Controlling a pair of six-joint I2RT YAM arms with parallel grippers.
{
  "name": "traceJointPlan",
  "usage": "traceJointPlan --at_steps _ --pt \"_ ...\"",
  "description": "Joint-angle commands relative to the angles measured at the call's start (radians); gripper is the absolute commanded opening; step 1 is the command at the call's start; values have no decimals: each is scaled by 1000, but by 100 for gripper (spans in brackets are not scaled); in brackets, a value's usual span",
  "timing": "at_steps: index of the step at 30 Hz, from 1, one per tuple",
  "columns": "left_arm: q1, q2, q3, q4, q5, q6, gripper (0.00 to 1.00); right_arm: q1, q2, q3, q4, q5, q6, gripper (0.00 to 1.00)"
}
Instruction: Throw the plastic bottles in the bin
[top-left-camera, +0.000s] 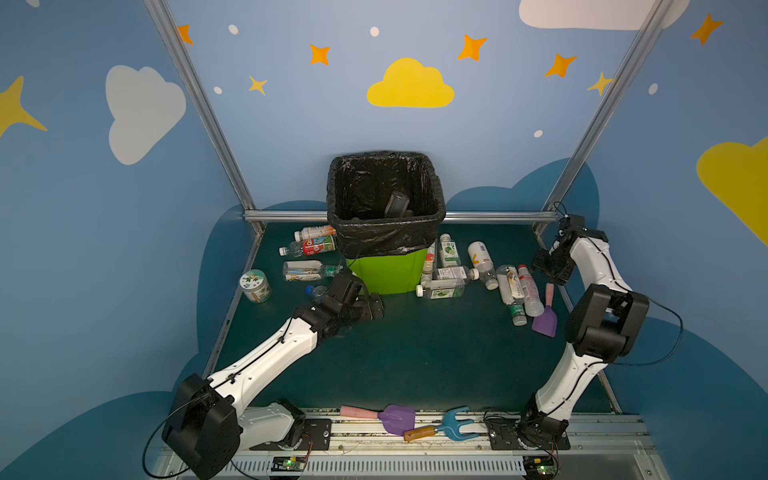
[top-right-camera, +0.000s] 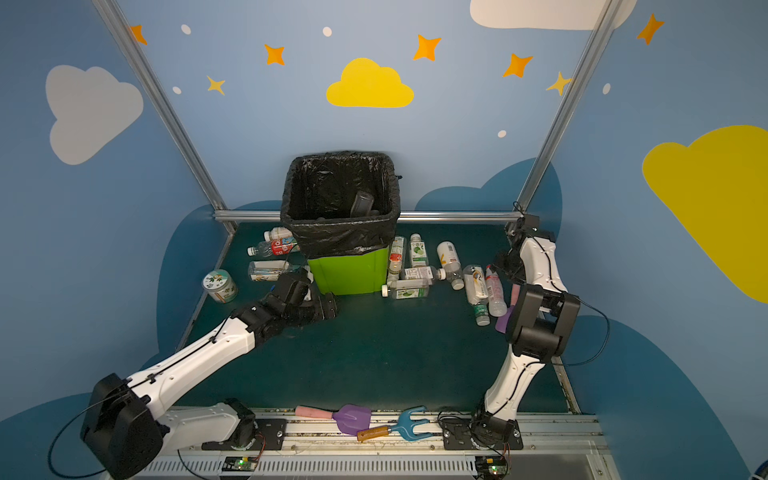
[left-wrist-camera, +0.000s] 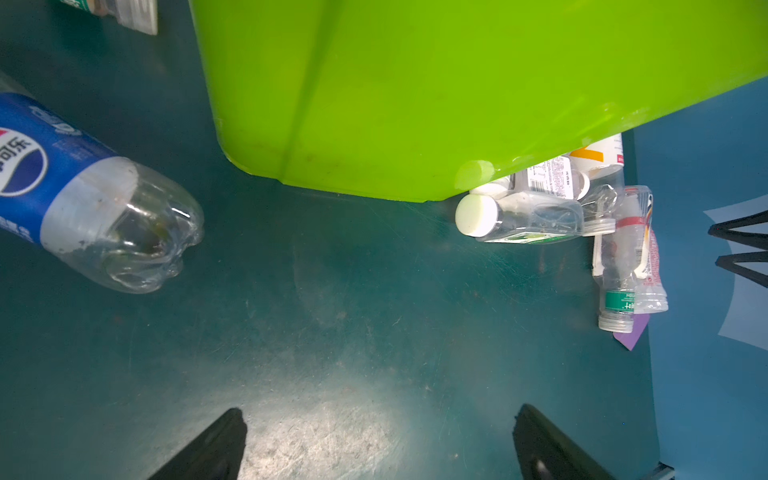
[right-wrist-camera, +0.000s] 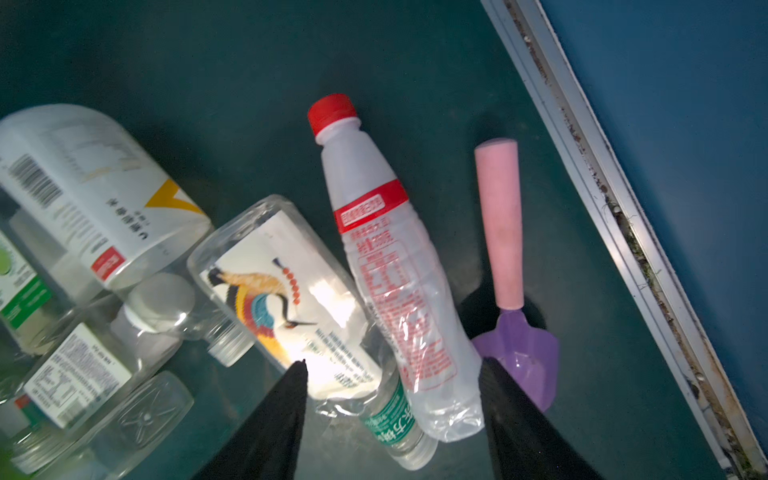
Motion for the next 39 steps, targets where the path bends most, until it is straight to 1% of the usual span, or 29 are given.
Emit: traceJointPlan --at_steps 1,6,19,28,39 --pt "1 -15 9 -27 -22 13 100 -3 46 33 -70 22 -21 64" --pt "7 -15 15 -33 -27 19 100 -5 82 45 -65 18 -26 66" --pt "11 -2 26 -40 -27 7 100 -6 188 124 -81 -18 -53 66" --pt "13 -12 24 -52 -36 -3 100 -4 258 189 -103 -23 -64 66" --pt "17 -17 26 -63 -48 -5 100 1 305 196 -101 -49 -65 66"
